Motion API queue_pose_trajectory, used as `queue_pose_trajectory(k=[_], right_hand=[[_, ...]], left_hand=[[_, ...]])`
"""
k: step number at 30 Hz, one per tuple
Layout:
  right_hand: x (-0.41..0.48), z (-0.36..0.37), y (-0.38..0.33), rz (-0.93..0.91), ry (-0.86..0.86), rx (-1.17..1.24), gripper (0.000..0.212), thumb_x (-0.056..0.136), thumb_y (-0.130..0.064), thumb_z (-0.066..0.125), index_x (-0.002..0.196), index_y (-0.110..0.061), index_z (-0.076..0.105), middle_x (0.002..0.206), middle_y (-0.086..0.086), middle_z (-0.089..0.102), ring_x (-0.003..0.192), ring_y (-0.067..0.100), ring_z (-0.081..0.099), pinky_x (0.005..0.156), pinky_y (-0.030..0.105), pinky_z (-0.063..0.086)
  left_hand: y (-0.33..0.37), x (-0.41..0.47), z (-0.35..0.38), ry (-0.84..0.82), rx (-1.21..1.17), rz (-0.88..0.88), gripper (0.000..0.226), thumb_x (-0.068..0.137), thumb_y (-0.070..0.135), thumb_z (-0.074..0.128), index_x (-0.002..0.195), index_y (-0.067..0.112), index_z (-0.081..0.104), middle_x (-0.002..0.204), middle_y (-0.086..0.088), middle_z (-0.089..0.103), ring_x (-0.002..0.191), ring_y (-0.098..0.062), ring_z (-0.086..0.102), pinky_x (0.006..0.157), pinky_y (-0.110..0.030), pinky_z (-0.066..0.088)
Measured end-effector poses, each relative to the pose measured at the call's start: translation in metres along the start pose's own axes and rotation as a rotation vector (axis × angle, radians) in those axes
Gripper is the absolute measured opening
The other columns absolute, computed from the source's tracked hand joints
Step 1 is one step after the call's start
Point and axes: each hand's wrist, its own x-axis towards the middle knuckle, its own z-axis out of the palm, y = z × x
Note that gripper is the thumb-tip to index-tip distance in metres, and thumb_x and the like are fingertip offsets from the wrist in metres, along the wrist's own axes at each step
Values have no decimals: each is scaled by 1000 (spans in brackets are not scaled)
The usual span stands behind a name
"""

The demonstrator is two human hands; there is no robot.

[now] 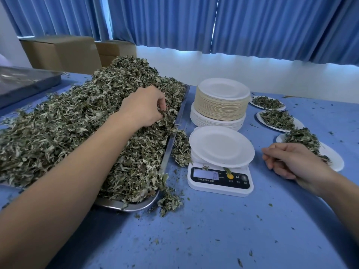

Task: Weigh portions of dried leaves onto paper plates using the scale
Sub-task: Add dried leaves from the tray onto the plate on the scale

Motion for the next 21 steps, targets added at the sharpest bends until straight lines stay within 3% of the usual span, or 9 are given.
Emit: queue_pose_trajectory(k=[5, 10, 14, 18, 21], right_hand=[[-1, 1, 1, -21, 5, -1, 28, 102, -14, 59, 80, 4, 64, 62, 16, 56, 34, 12, 35, 31, 16, 22], [-2, 2, 3, -35, 4, -13, 28, 102, -14, 59, 81, 4, 64, 63, 17, 57, 34, 12, 35, 32, 17, 22], [-1, 2, 3, -43, -3, -14, 28, 102, -15, 60, 81, 4, 65, 64, 18, 58, 34, 12, 35, 32, 16, 23], [-1, 2, 4, -48, -6, -24, 28, 101, -16, 60, 83, 6, 65, 65, 18, 58, 34, 12, 35, 32, 17, 23], [-2, 2, 3, -51, -11, -35, 29, 101, -17, 61, 83, 6, 65, 65, 18, 58, 35, 12, 35, 33, 18, 23]], left_hand=[[4, -2, -10, 144, -23, -7, 27, 82, 4, 75, 86, 29, 68, 97, 4, 65, 88, -23, 63, 83, -42, 56], [11, -9, -15, -132, 200, -88, 26, 85, 2, 74, 79, 26, 69, 86, 5, 67, 83, -23, 63, 88, -50, 54], [15, -7, -24, 31, 13, -41, 26, 81, 5, 78, 77, 28, 68, 83, 7, 63, 79, -21, 63, 76, -41, 56], [26, -10, -23, 160, -109, 57, 21, 78, 11, 82, 82, 28, 70, 84, 10, 59, 87, -23, 62, 80, -38, 53], [31, -10, -18, 158, -109, 78, 21, 78, 12, 82, 83, 28, 71, 86, 8, 60, 90, -22, 60, 78, -34, 49]])
